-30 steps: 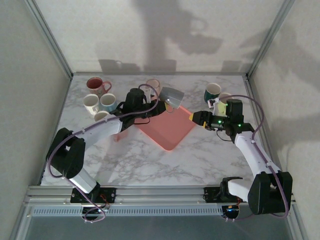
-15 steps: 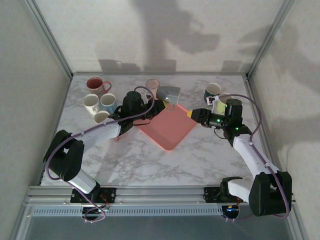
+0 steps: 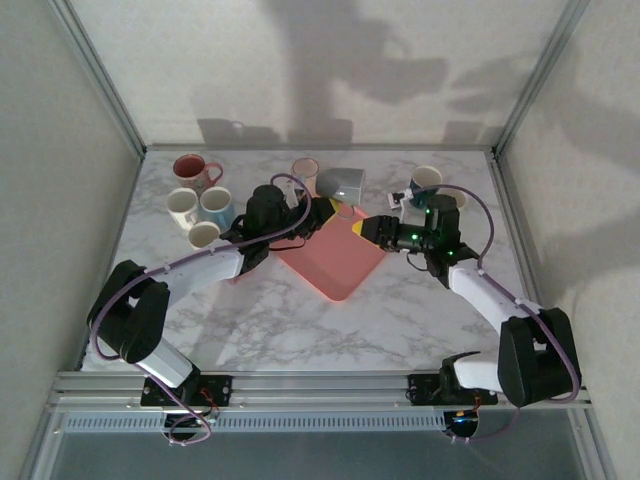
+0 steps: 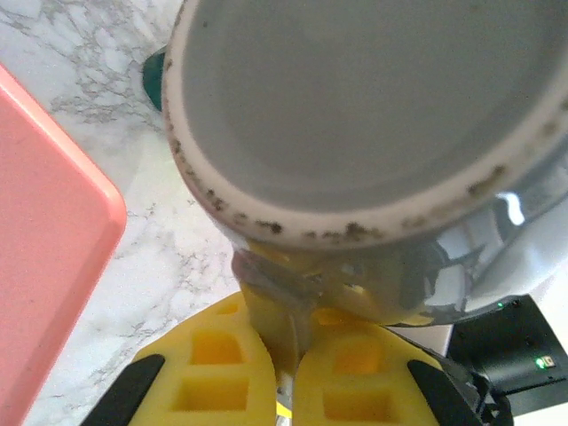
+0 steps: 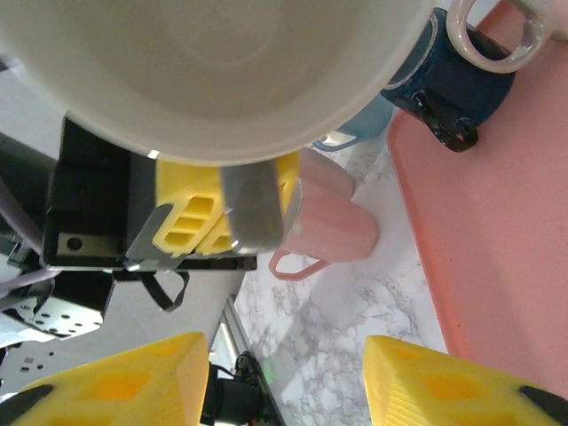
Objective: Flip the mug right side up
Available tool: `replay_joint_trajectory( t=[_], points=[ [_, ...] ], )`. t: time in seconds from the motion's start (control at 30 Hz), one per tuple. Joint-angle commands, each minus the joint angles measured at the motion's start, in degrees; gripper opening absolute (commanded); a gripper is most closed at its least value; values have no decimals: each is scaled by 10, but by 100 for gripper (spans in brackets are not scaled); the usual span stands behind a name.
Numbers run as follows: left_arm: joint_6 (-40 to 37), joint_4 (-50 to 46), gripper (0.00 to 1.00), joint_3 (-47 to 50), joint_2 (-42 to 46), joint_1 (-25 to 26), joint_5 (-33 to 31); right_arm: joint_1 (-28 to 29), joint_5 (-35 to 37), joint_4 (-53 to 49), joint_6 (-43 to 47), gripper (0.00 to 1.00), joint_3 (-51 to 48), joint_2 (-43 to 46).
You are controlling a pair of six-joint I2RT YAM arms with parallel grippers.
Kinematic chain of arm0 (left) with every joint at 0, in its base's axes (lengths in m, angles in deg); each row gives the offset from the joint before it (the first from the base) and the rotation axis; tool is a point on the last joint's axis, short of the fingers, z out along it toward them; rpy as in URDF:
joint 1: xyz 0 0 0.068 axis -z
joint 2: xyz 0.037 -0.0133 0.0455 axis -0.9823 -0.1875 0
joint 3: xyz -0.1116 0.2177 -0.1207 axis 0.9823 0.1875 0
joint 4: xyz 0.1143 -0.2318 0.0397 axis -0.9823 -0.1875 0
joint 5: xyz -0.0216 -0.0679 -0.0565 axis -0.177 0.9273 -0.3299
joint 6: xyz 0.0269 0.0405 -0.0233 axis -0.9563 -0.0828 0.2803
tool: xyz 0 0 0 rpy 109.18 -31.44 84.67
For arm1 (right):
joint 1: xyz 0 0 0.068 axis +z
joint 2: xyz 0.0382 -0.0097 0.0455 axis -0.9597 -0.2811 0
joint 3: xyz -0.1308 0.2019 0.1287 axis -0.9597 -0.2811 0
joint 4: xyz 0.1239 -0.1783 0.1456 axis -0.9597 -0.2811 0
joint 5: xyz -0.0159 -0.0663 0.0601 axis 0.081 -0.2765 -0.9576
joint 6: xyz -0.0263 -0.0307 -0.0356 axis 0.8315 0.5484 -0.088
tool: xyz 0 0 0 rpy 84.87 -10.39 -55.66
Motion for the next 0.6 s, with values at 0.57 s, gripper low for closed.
replay_joint_trajectory(
  t=[0.57],
  points=[
    [47, 114, 0, -2, -8, 15, 14, 17, 31, 137, -75, 47, 30, -40]
  ],
)
